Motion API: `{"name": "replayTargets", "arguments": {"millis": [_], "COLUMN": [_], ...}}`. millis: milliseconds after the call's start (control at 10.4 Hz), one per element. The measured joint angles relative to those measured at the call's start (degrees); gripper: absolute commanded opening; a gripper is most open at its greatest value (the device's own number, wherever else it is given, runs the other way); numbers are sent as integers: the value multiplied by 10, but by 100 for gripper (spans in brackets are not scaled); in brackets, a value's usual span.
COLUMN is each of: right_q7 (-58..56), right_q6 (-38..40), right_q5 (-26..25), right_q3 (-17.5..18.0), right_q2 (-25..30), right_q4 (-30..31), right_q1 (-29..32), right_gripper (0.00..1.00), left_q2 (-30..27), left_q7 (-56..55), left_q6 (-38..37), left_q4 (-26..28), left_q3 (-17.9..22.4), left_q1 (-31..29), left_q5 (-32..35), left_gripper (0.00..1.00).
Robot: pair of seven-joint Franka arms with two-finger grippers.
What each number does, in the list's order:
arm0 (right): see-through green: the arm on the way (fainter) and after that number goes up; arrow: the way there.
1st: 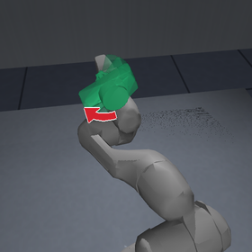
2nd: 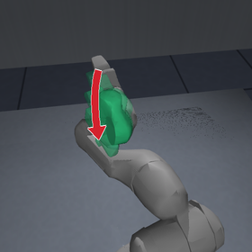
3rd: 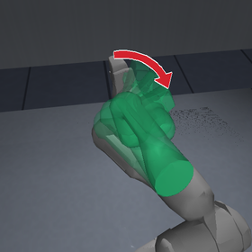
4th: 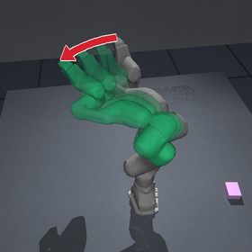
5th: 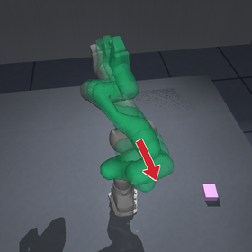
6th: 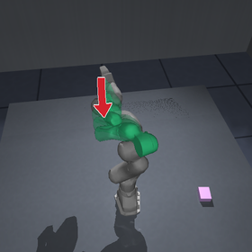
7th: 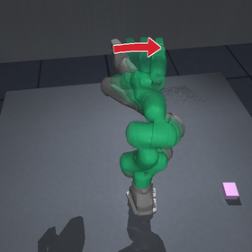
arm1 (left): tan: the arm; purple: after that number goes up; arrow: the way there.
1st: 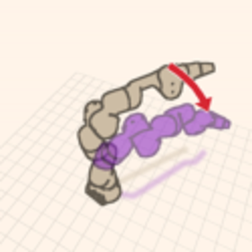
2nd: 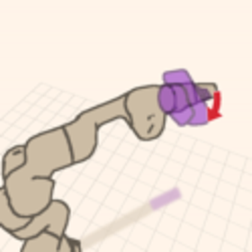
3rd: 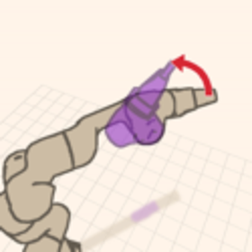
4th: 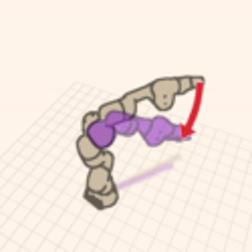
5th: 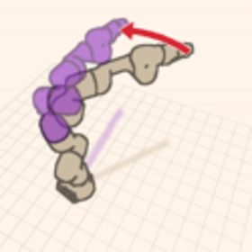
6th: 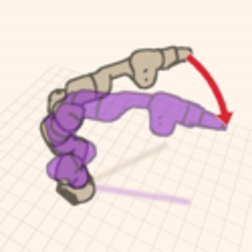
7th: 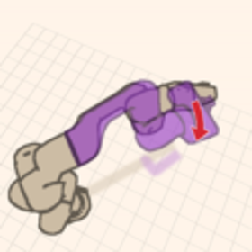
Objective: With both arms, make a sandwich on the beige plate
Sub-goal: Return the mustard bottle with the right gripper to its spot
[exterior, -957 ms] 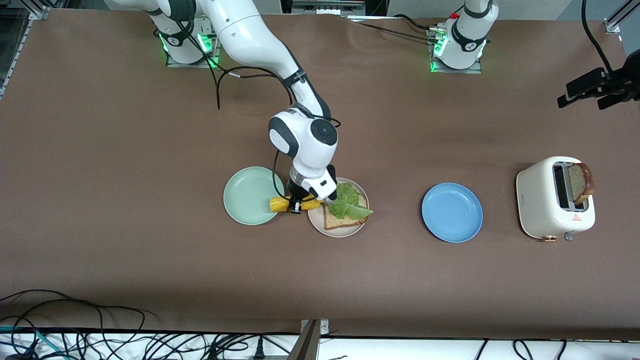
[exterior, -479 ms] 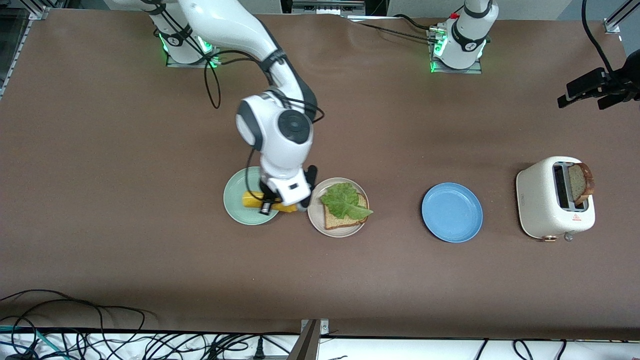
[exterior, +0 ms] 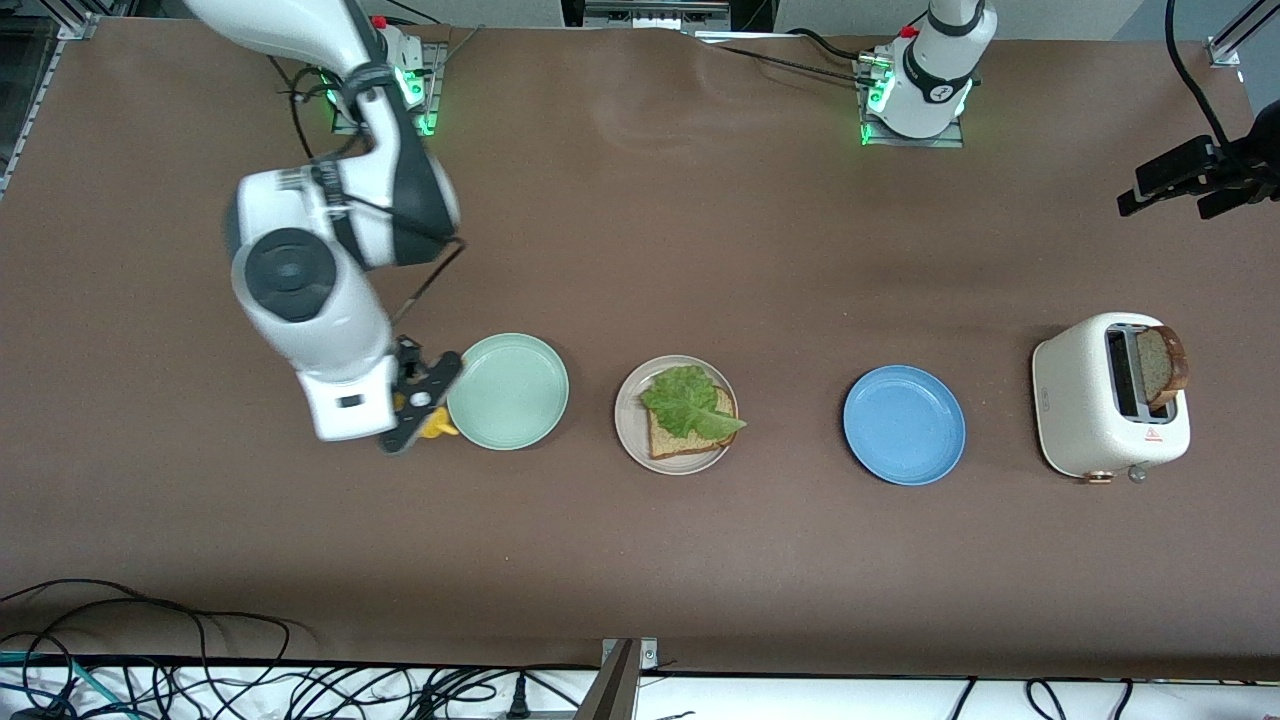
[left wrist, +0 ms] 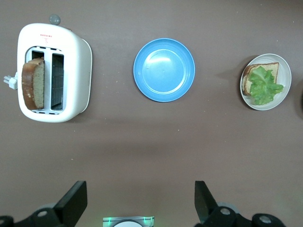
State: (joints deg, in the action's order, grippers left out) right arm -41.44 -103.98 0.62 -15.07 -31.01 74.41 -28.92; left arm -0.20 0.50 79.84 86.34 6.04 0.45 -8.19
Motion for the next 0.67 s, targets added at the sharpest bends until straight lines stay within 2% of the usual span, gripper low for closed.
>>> {"name": "replayTargets", "arguments": {"millis": [191, 383, 670], "right_q7": [0, -12, -124], "right_q6": [-7, -50, -107], "right_q5": [1, 29, 134], "right_q3": [58, 102, 120], "right_q2": [37, 84, 149], "right_q4": [43, 120, 254], "right_q1": [79, 131, 189], "right_gripper": [0, 0, 0], "left_q2": [0, 1, 23], "left_q7": [0, 0, 1], "left_q6": [0, 3, 35], "left_q4": [0, 1, 6], "left_q3": [0, 2, 4], "left_q1": [-3, -10, -37], "left_q5": [2, 11, 61], "left_gripper": [100, 100, 100]}}
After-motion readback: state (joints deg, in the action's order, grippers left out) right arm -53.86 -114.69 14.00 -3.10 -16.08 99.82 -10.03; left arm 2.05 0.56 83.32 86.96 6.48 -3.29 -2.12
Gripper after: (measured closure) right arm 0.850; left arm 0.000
